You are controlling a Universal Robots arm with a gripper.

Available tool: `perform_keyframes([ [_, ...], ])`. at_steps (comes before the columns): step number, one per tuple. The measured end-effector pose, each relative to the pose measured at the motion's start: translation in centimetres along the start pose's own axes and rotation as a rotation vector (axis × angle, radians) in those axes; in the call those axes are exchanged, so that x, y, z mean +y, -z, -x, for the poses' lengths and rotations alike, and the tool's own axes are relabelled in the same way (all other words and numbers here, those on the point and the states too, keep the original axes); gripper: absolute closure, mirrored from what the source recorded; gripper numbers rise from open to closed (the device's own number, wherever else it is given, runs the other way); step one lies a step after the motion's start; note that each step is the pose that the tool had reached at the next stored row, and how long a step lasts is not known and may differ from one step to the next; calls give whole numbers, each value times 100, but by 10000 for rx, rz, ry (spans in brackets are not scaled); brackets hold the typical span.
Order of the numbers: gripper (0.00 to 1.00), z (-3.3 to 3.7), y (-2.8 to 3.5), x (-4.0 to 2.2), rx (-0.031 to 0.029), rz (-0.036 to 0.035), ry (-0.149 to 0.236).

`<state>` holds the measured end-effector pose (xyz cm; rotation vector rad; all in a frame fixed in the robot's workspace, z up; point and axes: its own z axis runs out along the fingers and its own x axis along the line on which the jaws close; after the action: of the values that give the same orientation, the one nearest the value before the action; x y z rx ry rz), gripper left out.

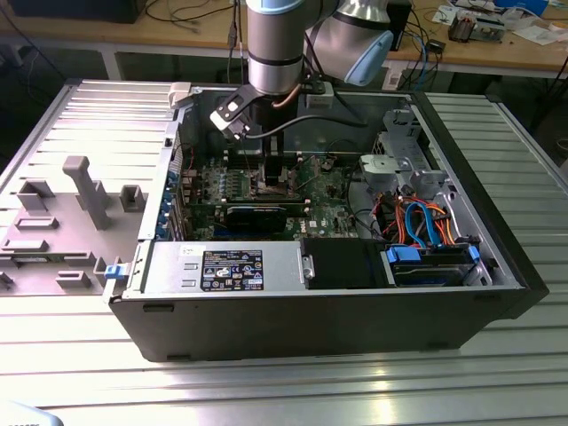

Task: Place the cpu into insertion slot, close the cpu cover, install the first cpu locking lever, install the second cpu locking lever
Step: 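Place the cpu into insertion slot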

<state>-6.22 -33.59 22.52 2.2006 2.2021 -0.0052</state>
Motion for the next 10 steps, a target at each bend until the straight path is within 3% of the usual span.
perform_keyframes([
  [10, 45, -2, -19, -1, 0, 0, -1],
])
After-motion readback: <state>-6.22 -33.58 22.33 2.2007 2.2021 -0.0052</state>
